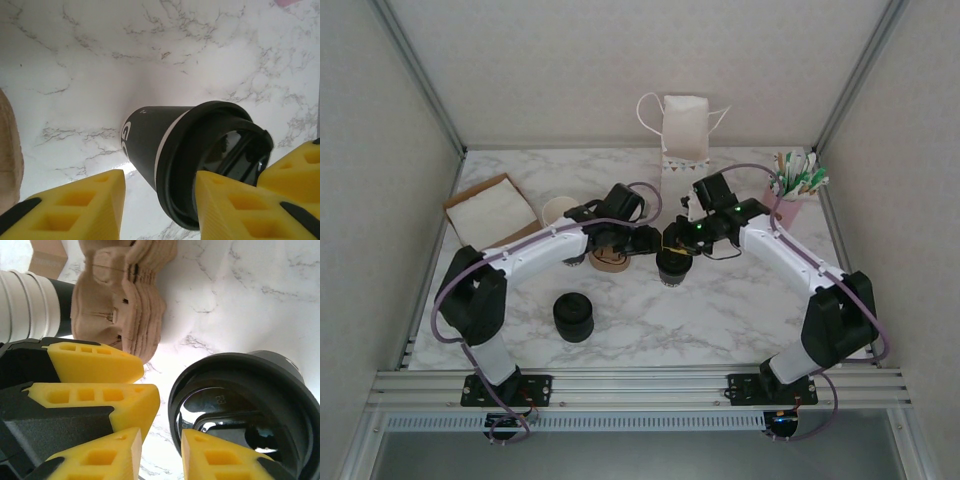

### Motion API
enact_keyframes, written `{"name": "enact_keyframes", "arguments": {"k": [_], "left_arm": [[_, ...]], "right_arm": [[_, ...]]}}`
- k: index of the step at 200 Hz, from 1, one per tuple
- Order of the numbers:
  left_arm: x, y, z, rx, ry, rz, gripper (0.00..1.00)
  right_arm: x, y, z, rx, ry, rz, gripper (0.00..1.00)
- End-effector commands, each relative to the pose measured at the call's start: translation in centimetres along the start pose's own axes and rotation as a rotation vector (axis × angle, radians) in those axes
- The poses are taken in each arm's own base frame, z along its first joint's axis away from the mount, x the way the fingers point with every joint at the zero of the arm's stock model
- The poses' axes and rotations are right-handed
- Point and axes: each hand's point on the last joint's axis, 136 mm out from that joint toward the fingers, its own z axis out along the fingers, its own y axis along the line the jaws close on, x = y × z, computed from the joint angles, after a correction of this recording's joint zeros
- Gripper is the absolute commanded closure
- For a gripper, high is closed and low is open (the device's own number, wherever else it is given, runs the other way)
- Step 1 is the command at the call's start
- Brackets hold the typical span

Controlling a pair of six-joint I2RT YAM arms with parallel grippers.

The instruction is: Pack the takeout coffee

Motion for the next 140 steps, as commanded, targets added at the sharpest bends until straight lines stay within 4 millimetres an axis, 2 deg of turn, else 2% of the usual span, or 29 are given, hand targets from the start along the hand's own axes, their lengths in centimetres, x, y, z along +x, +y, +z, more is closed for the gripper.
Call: {"name": "enact_keyframes", "arguments": {"k": [1,29,66,87,114,140], "left_arm": [[-1.5,-2.4,-3.1,0.039,-0.074,0.026,0.54],[-2.6,-3.6,-5.8,0.047,-0.143,0.053,0.39],[-4.8,-4.9,-11.6,0.024,-0.291,0.111,0.12],[-6.1,-5.0,-14.6,0.015,-0.371,0.120,0.01],[-7.2,-4.8,-17.1,0.011,-0.439,0.130,0.00],[-7.9,-3.6,-18.2,-0.002,-0.464,0.115,0.00]], "right_arm": [[-0.3,2.5,-2.6,-0.048,-0.039,-0.045,0.68],[-0.4,2.8,-4.4,-0.019,-0.076,-0.077,0.56],[-0.4,2.1,-7.1,0.039,-0.139,-0.110,0.33],[-0.5,1.4,-8.5,0.068,-0.178,-0.116,0.22],[-0.7,0.4,-10.6,0.135,-0.232,-0.128,0.13],[0.7,-1.6,-11.3,0.200,-0.241,-0.112,0.10]]}}
